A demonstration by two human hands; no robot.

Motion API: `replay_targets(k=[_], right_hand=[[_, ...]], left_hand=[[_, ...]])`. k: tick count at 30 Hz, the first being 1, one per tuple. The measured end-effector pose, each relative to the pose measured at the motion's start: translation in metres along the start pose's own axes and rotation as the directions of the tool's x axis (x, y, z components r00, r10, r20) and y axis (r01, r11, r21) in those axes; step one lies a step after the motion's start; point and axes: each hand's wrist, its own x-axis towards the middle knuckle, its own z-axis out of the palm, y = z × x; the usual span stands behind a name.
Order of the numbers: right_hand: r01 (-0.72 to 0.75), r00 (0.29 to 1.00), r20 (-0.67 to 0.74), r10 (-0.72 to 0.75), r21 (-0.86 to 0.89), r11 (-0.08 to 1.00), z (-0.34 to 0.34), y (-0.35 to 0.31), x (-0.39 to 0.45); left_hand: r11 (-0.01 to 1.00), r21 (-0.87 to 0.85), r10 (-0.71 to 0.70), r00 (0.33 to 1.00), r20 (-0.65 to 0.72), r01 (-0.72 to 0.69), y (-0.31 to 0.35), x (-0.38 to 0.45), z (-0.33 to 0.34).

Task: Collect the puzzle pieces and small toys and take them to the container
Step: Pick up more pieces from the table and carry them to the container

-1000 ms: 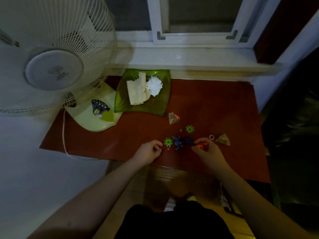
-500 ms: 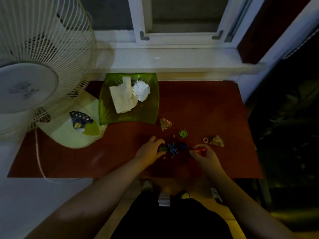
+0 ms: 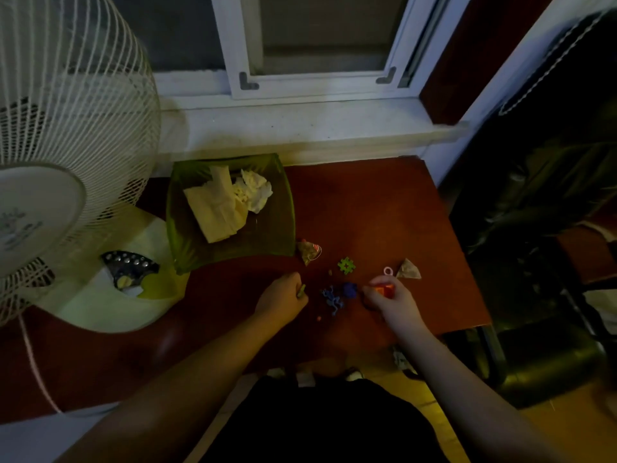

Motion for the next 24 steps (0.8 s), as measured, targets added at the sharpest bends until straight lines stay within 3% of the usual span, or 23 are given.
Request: replay_targets(k=[4,7,10,13,16,19,24], right_hand=[[-0.045,0.999,-0.011,0.045,0.009,0.999,0.004,0.004,-0.002],[-0.074,0.997,-0.032,0.074,-0.022,0.997,0.003,0.008,-0.003],[-0.101,0.995,-0.032,0.1,-0.031,0.994,0.001,0.013,0.0],[-0.134,0.989,-0.034,0.142,0.159,0.978,0.001,0.015,0.004],[-0.174,0.983,-0.002,0.186,0.343,0.923,-0.002,0.014,0.009],[-0.16,0.986,0.011,0.168,0.37,0.915,-0.007,0.015,0.016],[-0.156,0.987,0.02,0.16,0.367,0.917,-0.013,0.019,0.022]], left_hand=[[0.994,-0.109,0.0,1.0,-0.017,-0.002,0.005,0.002,-0.005],[0.983,-0.153,0.098,0.994,-0.046,-0.104,0.013,0.002,-0.009],[0.959,-0.046,0.274,0.958,-0.085,-0.279,0.024,0.006,-0.011],[0.894,0.202,0.428,0.896,-0.118,-0.4,0.036,0.016,-0.011],[0.866,0.378,0.401,0.906,-0.134,-0.328,0.046,0.024,-0.011],[0.822,0.531,0.336,0.927,-0.166,-0.203,0.056,0.028,-0.005],[0.835,0.549,0.137,0.974,-0.182,-0.015,0.065,0.037,-0.004]])
